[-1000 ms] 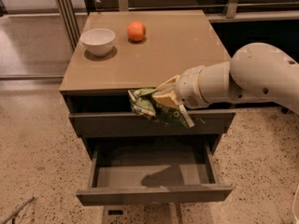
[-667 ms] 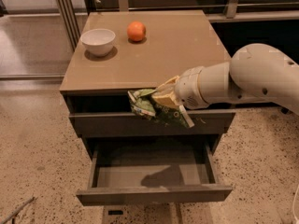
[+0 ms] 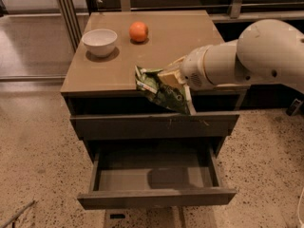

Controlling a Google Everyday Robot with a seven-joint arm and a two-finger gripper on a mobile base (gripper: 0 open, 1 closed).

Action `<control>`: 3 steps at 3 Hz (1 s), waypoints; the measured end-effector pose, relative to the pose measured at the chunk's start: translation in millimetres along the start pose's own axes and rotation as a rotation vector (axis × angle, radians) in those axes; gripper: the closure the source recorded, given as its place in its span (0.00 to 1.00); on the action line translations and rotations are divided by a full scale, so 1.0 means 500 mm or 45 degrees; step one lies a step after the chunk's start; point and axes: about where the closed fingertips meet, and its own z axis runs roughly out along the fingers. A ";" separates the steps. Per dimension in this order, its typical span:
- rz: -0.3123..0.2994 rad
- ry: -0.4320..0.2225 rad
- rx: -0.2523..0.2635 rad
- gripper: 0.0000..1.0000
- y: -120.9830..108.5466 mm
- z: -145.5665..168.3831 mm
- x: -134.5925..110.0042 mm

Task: Pick green jalapeno chip bag from middle drawer and place on counter

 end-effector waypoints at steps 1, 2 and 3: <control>-0.004 -0.022 0.090 1.00 -0.090 -0.054 -0.105; -0.023 -0.084 0.138 1.00 -0.122 -0.089 -0.166; -0.023 -0.084 0.138 1.00 -0.122 -0.089 -0.166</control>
Offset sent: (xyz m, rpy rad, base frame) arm 0.0239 -0.0097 0.0476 -0.0003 -0.0335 -0.0423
